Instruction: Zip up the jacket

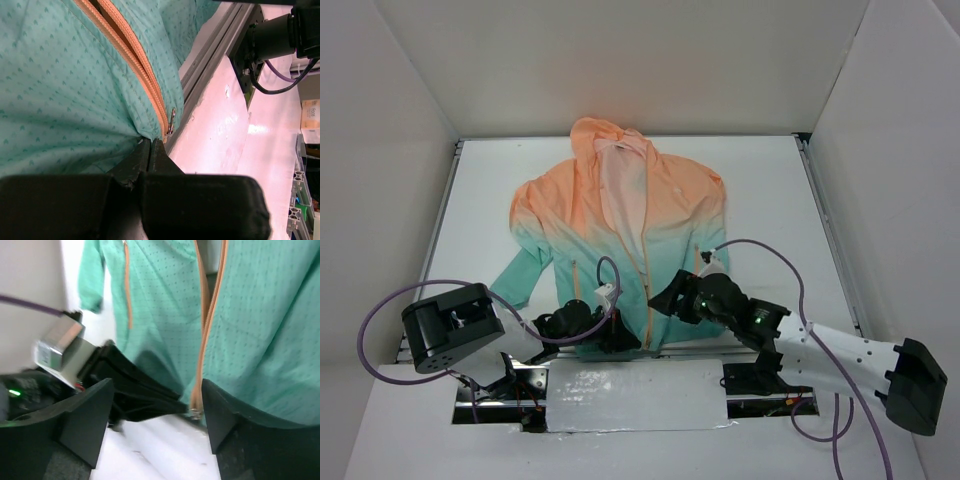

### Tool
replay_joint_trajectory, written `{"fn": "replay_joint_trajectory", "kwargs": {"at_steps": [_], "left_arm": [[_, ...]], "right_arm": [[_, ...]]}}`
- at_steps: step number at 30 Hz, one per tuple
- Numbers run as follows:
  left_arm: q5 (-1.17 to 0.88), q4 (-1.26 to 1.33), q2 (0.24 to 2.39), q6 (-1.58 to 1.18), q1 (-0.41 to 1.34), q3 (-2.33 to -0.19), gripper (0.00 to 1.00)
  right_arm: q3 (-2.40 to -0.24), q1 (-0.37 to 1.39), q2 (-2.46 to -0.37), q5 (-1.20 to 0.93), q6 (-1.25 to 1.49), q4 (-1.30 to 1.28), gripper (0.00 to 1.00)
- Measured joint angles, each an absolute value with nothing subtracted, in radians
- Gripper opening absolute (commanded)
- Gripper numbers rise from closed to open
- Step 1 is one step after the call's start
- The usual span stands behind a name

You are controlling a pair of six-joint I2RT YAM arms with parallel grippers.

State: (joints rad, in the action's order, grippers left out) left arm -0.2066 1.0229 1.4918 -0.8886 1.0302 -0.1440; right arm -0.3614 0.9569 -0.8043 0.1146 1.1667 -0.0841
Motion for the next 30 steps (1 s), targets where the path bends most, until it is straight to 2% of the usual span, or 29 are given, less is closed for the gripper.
{"fn": "replay_joint_trajectory", "kwargs": {"at_steps": [2, 4, 13, 30], "left_arm": [[-0.207, 1.022, 1.492, -0.889, 1.031, -0.144, 0.00], [-0.207, 1.019, 1.492, -0.889, 1.031, -0.146, 0.00], [-0.209, 1.010, 1.501, -0.885, 1.033, -0.165, 0.00], [-0.215, 1.008, 1.514, -0.867, 1.033, -0.171, 0.00]], "right_arm": [[-0.376, 0.956, -0.824, 0.072, 1.039, -0.094, 0.48], [-0.382, 0.955, -0.879, -0.006, 0.921, -0.093, 0.44], [-0.382, 0.958, -1.005, -0.228, 0.645, -0.097, 0.54], [-0.399, 0.960, -1.111, -0.313, 0.541, -0.044, 0.49]]}}
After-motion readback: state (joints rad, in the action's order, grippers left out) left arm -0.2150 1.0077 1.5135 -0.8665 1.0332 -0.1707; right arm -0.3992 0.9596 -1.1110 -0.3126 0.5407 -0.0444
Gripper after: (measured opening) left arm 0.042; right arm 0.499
